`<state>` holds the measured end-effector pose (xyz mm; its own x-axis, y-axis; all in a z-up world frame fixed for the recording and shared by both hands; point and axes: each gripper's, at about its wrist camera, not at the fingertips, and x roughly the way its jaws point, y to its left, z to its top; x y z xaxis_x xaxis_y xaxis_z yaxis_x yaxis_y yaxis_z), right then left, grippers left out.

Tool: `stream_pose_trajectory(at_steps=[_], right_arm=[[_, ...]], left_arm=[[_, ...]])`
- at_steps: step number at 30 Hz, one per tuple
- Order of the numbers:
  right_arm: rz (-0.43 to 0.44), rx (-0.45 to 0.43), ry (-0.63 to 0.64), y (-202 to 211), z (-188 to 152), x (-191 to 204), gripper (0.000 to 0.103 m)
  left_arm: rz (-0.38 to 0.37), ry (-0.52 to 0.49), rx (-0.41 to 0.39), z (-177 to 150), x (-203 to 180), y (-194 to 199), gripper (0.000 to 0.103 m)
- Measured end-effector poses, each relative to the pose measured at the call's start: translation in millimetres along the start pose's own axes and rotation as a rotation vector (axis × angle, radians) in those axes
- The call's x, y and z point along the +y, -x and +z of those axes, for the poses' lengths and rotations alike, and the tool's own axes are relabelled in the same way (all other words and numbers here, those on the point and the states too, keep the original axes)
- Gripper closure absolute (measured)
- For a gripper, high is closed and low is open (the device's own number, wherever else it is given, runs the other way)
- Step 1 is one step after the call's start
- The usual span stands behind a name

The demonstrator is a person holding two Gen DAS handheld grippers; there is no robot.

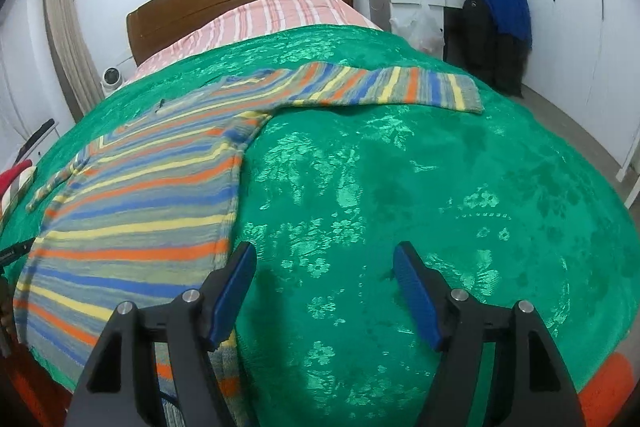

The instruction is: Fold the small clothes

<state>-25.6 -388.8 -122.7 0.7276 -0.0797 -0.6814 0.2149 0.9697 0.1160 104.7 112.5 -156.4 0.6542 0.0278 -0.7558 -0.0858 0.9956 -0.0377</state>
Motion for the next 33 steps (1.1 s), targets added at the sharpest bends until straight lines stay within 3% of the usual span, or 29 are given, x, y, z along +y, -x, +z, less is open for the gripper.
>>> stream_pose_trajectory(at_steps=[33], right_arm=[[0.002, -0.018, -0.011, 5.1, 0.5, -2.4, 0.032]], left_arm=[[0.033, -0.013, -0.004, -4.1, -4.9, -2.6, 0.0]])
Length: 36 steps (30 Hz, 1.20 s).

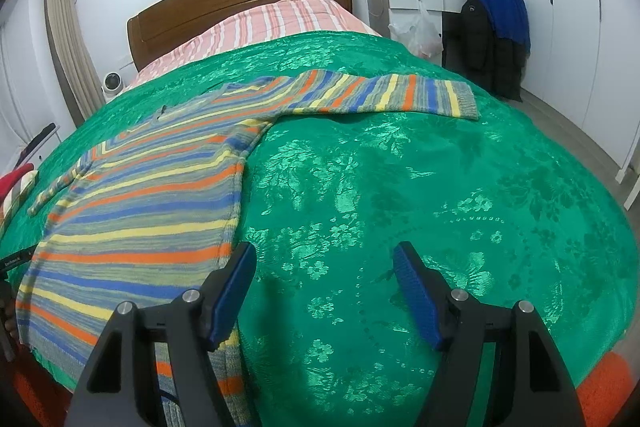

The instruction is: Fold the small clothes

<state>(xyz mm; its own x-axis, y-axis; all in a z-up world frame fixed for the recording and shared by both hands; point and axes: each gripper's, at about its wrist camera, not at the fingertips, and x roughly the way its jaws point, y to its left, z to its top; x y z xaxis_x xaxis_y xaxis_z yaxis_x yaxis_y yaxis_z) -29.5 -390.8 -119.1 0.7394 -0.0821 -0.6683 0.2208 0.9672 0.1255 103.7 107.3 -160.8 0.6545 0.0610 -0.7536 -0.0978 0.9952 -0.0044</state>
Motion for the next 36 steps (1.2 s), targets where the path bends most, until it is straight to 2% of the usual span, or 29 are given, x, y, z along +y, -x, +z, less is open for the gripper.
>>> stream_pose_trajectory(at_steps=[36], right_arm=[[0.003, 0.006, -0.007, -3.1, -1.7, -1.5, 0.032]], left_arm=[[0.001, -0.001, 0.0, -0.2, -0.5, -0.4, 0.0]])
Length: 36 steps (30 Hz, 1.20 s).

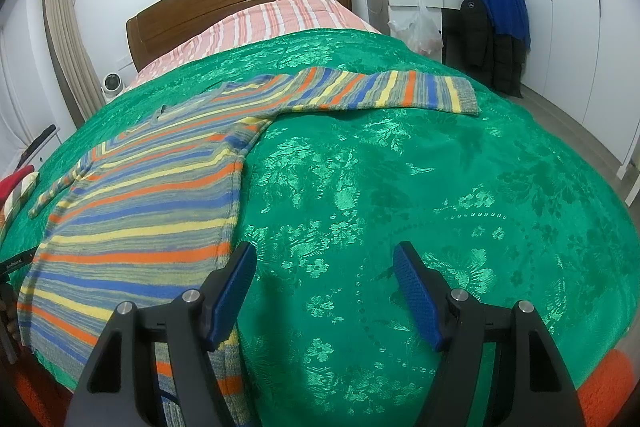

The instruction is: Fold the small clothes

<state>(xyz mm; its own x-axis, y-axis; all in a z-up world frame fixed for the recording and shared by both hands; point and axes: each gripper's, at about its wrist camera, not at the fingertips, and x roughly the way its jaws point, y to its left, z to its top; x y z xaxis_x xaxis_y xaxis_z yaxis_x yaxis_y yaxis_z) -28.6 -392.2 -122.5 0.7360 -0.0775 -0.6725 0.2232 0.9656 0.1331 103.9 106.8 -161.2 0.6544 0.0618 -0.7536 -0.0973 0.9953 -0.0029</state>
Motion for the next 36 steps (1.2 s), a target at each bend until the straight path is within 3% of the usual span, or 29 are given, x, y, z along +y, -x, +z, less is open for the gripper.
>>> stream_pose_trajectory(at_steps=[25, 29, 33, 36], right_arm=[[0.026, 0.012, -0.03, 0.7, 5.7, -4.9, 0.032], [0.066, 0.013, -0.126, 4.1, 31.3, -33.6, 0.032], [0.079, -0.017, -0.27, 4.9, 74.3, -90.8, 0.032], [0.125, 0.007, -0.408, -12.5, 101.6, -136.3, 0.032]], left_arm=[[-0.002, -0.001, 0.001, -0.2, 0.3, 0.4, 0.0], [-0.003, 0.0, 0.003, 0.3, 2.0, 0.5, 0.0], [0.003, 0.0, 0.0, 0.4, 2.1, 0.5, 0.0], [0.007, 0.001, -0.002, -0.2, 0.8, 0.4, 0.0]])
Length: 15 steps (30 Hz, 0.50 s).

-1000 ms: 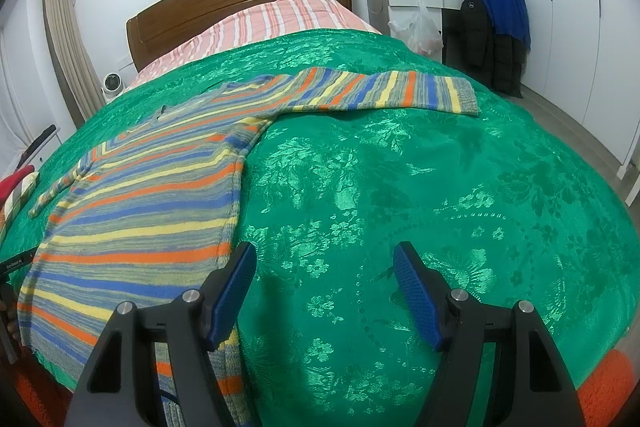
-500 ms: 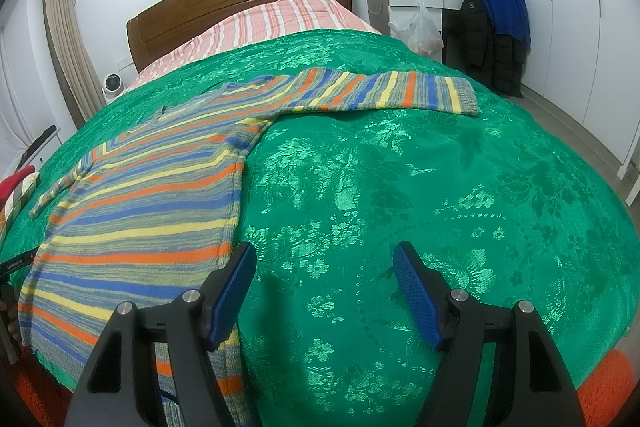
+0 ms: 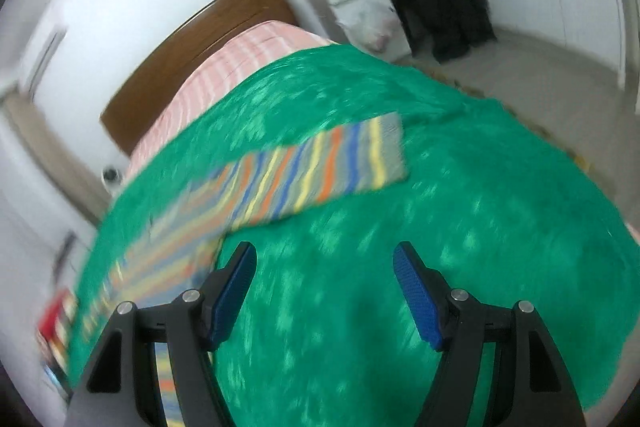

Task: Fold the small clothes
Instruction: 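Grasp the sleeve with the right gripper and fold the sweater side over the body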

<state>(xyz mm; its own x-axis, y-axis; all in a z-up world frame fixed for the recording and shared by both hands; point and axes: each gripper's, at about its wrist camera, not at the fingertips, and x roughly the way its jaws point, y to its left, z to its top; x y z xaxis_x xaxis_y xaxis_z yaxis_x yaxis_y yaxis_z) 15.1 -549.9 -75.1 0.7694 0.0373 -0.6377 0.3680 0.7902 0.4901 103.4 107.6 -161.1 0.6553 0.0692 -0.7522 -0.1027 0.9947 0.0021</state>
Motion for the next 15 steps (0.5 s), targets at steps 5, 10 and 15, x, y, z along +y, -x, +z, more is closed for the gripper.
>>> stream_pose_trajectory(at_steps=[5, 10, 15], right_arm=[[0.082, 0.087, -0.225, -47.3, 49.8, -48.3, 0.032], [0.137, 0.146, -0.424, -92.4, 63.2, -82.7, 0.036], [0.128, 0.177, -0.378, -125.7, 75.2, -76.8, 0.05]], left_arm=[[0.005, 0.002, -0.006, -1.0, 0.4, 0.4, 0.0], [0.007, 0.001, -0.008, -1.6, -0.4, 0.4, 0.0], [0.019, -0.007, -0.015, -2.4, -1.9, 0.5, 0.0]])
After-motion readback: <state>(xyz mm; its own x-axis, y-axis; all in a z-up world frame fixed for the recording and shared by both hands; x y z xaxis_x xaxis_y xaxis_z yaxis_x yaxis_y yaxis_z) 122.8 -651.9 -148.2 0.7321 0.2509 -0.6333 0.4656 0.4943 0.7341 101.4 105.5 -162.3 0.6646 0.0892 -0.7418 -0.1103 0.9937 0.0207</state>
